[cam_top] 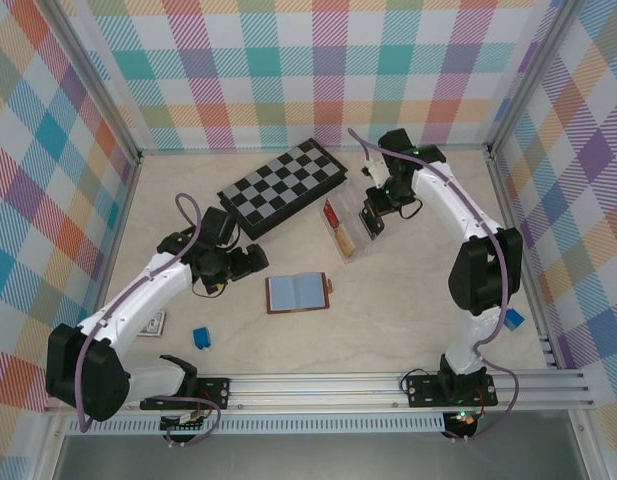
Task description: Take the credit cards out of the card holder
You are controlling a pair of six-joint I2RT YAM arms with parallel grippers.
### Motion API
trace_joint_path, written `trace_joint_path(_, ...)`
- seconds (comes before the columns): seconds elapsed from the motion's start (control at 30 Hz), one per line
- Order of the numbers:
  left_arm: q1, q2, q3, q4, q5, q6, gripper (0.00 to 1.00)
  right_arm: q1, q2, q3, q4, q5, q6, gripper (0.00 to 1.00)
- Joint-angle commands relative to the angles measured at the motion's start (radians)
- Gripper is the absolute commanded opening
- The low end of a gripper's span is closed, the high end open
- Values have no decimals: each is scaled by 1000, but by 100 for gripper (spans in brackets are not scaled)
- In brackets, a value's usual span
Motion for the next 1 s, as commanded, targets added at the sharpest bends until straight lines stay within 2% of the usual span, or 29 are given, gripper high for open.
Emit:
trace_joint_path(0.0, 10, 11, -11, 2, 28, 19, 100, -1, 15, 46, -53, -2, -10, 1)
trace_joint_path(0.47, 10, 15, -22, 13, 48, 19, 100, -3, 68, 89, -100, 22, 0, 4)
trace_joint_path(0.8, 11, 5, -31, 14, 51, 12, 100, -3, 67, 115, -96, 9, 19, 18)
trace_joint_path(0.97, 11, 4, -33, 14, 53, 7, 100, -2, 32, 128, -86, 8, 50, 21)
